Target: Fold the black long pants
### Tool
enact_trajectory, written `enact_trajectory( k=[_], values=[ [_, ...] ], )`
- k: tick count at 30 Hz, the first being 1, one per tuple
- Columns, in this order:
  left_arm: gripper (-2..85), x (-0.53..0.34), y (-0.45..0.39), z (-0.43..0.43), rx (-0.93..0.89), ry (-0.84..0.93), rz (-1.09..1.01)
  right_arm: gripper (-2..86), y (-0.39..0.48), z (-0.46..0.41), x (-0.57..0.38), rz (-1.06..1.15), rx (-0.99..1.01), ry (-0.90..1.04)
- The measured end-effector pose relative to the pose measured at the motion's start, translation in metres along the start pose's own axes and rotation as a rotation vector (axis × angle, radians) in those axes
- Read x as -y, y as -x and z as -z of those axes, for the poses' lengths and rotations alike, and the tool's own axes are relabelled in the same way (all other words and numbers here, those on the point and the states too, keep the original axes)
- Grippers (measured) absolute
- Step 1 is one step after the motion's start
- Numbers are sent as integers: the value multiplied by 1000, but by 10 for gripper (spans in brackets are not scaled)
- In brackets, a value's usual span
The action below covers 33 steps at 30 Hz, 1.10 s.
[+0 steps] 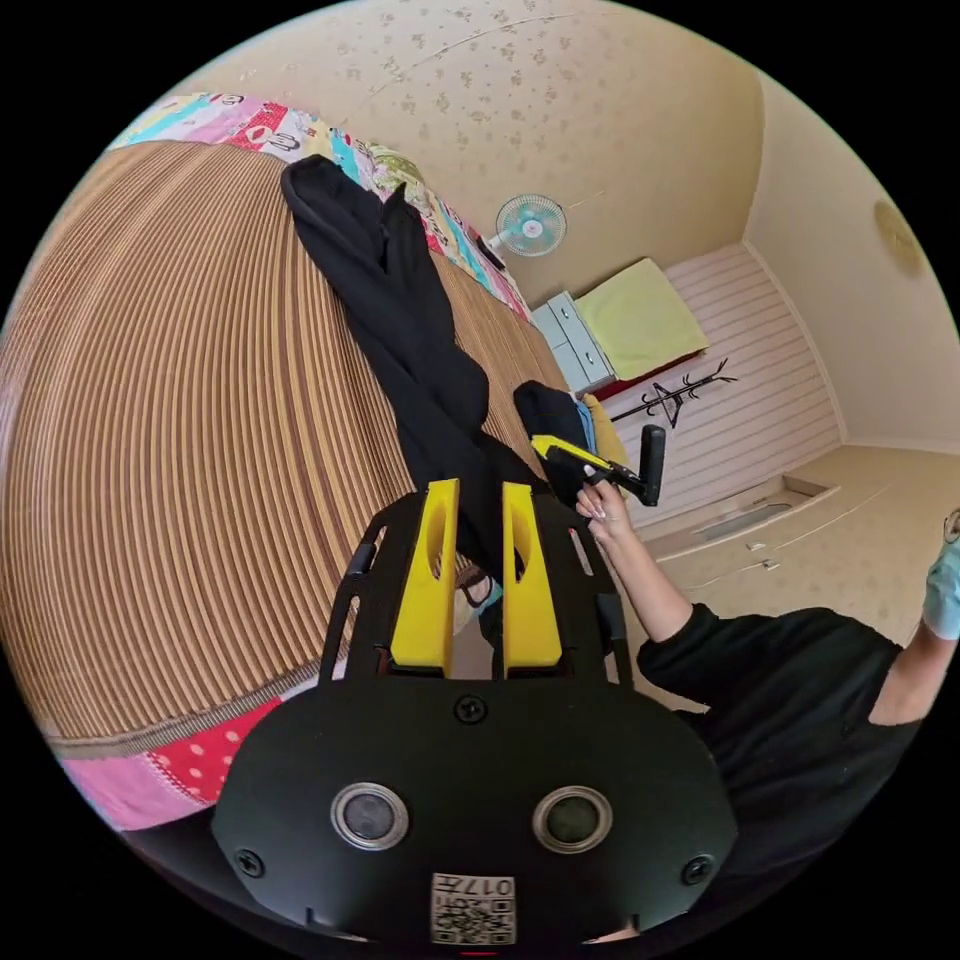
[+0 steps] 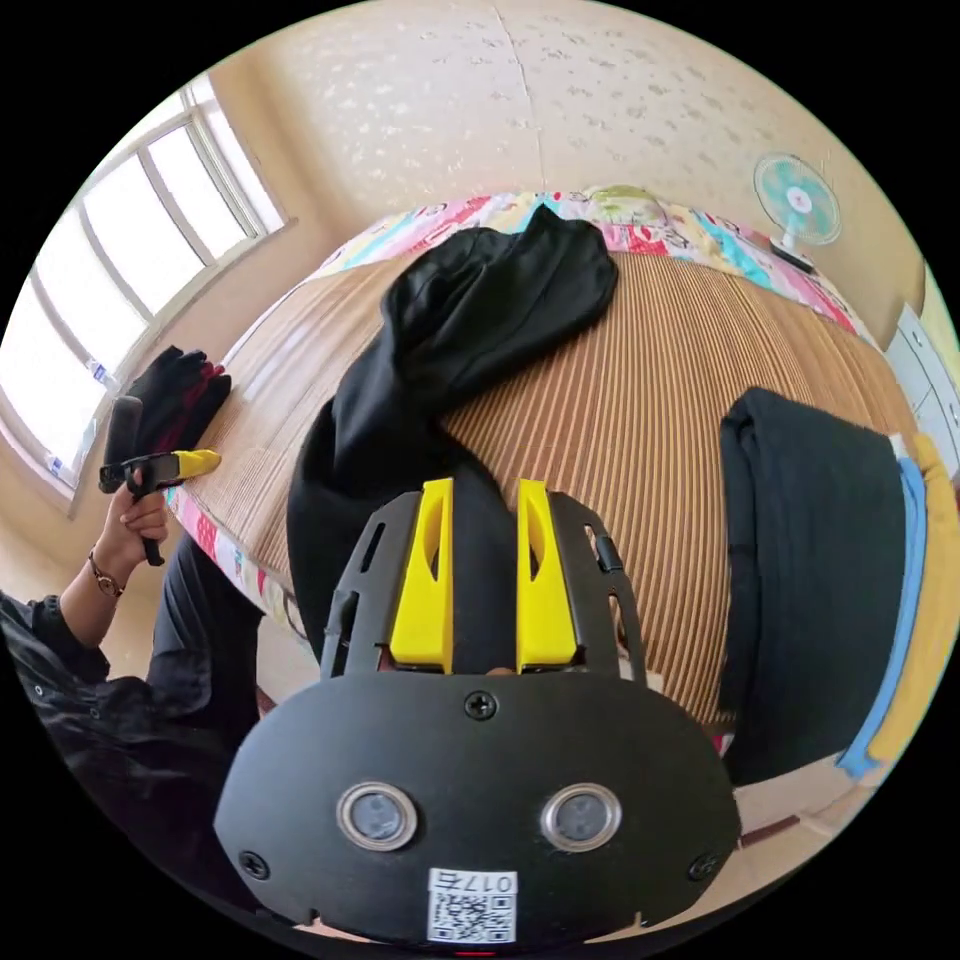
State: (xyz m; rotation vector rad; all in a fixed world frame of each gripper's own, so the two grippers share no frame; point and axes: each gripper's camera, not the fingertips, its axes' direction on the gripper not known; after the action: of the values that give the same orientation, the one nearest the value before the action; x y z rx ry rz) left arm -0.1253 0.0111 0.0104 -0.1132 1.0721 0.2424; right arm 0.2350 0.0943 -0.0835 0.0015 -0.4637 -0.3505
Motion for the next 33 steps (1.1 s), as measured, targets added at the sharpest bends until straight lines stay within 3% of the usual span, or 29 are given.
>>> enact_trajectory(
  k=[2,4,8,11,13,15,19,23,26,30,33],
  values=[
    [77,-15,-15,-14,-4,20,-11,128,10,-13,-24,71,18,76],
    [77,-24,-30,-28,4,39,-22,126,25,-14,-39,75,-116,46],
    [76,-35,-62,-50,-51,58,-41,64,47,-15,-26,72,-240,85],
    [63,-37,-79,-55,-119,116,-61,32,69,28,-7,69,-232,-78],
    [52,-41,-86,-45,-128,95,-80,25,93,55,2,117,-167,-180],
    [50,-50,-88,-20,-118,3,-61,21,137,78,6,299,20,-293],
    [32,-73,-69,16,-85,-224,147,21,183,40,2,544,292,-253],
    [54,-93,-63,31,-38,-275,199,26,161,-31,7,406,439,2],
    [54,-105,-67,39,78,-238,183,31,138,-16,-6,349,488,-105],
    [65,-110,-62,30,82,-176,203,61,93,-13,-9,172,239,-79],
    [73,-104,-63,13,158,-115,178,74,64,-28,-9,38,216,26]
  ],
)
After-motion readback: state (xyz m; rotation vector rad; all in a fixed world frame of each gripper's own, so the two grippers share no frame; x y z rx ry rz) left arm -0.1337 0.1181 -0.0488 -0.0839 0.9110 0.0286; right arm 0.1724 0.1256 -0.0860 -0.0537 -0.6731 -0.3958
